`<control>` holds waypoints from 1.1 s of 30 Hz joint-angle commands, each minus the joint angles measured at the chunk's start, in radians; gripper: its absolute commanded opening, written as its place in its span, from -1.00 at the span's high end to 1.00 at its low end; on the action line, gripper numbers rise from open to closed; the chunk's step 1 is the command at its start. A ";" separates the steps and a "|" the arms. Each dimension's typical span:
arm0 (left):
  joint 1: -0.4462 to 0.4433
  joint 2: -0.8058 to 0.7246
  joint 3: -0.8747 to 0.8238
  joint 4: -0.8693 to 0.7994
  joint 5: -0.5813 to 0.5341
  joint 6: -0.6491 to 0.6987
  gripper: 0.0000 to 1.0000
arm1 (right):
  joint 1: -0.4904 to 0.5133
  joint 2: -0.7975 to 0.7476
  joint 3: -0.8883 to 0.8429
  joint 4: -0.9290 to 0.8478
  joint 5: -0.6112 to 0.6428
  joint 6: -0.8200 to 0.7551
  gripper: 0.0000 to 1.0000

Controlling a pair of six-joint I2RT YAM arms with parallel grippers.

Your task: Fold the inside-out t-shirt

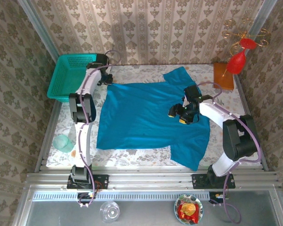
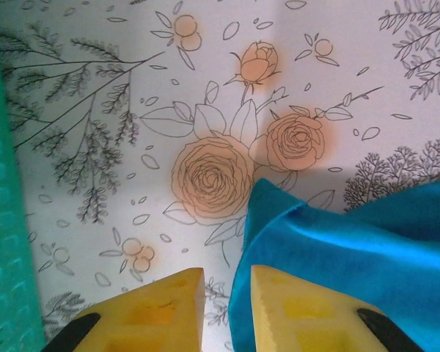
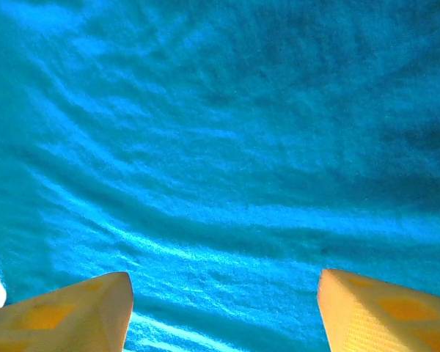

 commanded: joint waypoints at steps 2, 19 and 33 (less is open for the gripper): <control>-0.008 0.024 0.071 -0.072 0.041 0.055 0.48 | 0.022 -0.026 -0.009 -0.036 0.029 0.026 -0.38; 0.005 0.077 0.114 -0.056 0.072 0.051 0.96 | 0.053 -0.033 0.015 -0.062 0.055 0.033 -0.36; 0.080 -0.028 0.058 -0.021 0.438 -0.236 1.00 | 0.063 0.060 -0.041 0.048 0.077 0.075 -0.36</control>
